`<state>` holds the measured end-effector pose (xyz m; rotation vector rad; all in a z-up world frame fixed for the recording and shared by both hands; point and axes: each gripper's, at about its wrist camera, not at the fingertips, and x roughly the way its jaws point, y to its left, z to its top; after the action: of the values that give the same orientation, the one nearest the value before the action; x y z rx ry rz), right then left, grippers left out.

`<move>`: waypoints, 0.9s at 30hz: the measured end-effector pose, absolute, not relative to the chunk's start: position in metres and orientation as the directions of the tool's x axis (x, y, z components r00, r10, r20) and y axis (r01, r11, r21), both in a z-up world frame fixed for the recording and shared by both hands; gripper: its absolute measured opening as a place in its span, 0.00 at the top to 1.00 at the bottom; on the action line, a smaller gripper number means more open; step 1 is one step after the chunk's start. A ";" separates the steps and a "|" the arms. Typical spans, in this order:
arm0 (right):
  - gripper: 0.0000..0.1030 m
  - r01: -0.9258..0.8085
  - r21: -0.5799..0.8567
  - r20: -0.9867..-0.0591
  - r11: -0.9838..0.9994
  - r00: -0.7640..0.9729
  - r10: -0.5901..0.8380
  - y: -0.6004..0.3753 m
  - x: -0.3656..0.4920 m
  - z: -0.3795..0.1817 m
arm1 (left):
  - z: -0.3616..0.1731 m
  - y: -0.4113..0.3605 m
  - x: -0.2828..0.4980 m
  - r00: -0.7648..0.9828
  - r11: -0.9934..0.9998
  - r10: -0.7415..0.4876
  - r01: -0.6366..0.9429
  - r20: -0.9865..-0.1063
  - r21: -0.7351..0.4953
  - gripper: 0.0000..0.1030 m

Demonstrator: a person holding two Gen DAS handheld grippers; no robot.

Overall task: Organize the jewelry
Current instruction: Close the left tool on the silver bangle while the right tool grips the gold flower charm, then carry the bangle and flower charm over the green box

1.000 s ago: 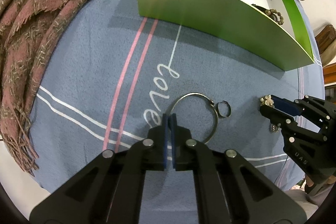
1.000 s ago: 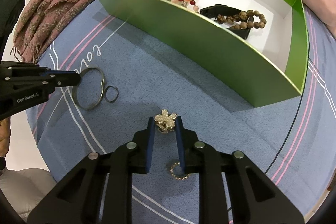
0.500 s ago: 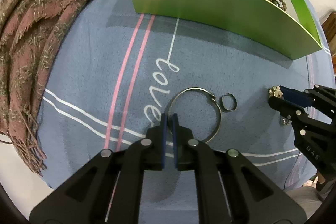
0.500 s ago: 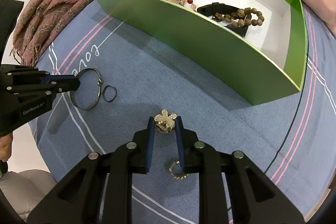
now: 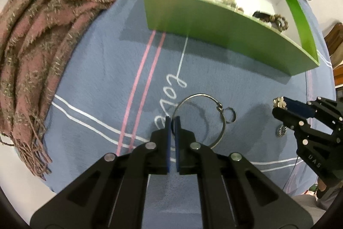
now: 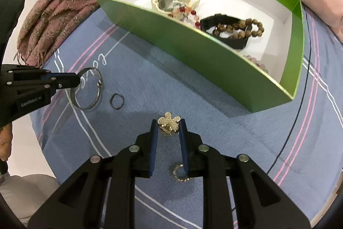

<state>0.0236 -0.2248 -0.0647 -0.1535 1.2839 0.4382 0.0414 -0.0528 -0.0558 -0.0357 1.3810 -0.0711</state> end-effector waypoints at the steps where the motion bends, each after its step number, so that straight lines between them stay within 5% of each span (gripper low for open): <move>1: 0.81 -0.401 0.131 -0.948 0.907 0.217 0.233 -0.225 0.024 -0.062 | -0.052 -0.053 0.042 0.194 0.997 -0.072 0.029 -0.978 -0.068 0.97; 16: 0.81 -0.380 0.123 -0.870 0.917 0.403 0.284 -0.252 0.070 0.020 | 0.016 -0.067 0.093 0.335 0.992 -0.121 0.072 -0.935 -0.102 0.97; 27: 0.81 -0.268 0.131 -0.897 0.955 0.379 0.229 -0.288 0.172 -0.011 | 0.016 -0.101 0.209 0.346 0.993 -0.100 0.090 -0.933 -0.073 0.97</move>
<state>0.1717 -0.2883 -0.0115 -0.0383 1.1388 0.3176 0.2087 -0.1005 0.0160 -0.0091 1.2110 -0.1236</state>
